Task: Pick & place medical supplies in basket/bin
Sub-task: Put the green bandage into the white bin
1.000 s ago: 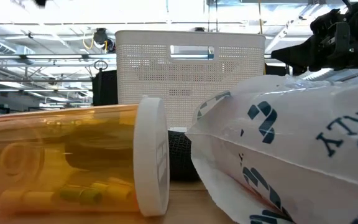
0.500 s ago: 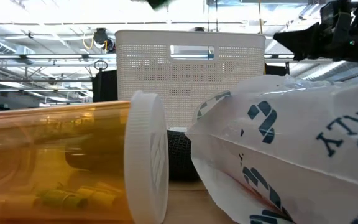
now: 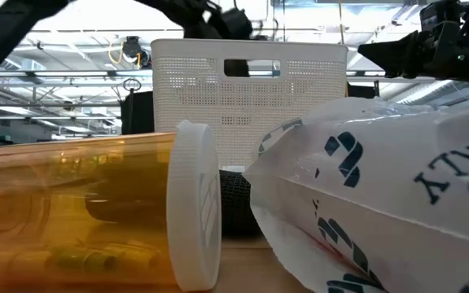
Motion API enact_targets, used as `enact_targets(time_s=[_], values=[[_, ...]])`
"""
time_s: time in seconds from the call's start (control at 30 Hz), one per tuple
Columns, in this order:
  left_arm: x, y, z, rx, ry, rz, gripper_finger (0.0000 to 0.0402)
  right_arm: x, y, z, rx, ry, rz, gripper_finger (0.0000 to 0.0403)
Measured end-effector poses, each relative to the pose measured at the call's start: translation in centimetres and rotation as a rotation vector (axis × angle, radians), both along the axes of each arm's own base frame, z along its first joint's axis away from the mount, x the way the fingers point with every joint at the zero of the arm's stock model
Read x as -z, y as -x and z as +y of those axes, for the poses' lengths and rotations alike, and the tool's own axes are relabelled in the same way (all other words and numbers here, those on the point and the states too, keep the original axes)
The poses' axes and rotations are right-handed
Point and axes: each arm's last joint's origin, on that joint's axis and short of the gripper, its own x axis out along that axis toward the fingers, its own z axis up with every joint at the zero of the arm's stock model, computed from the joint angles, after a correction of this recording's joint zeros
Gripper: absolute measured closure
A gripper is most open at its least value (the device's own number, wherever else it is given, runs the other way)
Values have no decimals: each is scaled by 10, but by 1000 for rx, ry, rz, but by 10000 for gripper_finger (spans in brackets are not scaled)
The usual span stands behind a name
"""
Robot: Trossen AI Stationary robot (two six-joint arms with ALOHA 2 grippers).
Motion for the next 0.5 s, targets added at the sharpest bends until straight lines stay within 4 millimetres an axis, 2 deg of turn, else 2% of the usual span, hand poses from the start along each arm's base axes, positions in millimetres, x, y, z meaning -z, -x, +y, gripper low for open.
enact_targets(time_s=[0.2, 0.5], values=[[43, -18, -1, 10, 54, 91, 309, 0, 0, 0, 9, 33, 4, 403], [83, -28, 1, 5, 93, 178, 309, 6, -1, -1, 15, 43, 65, 403]])
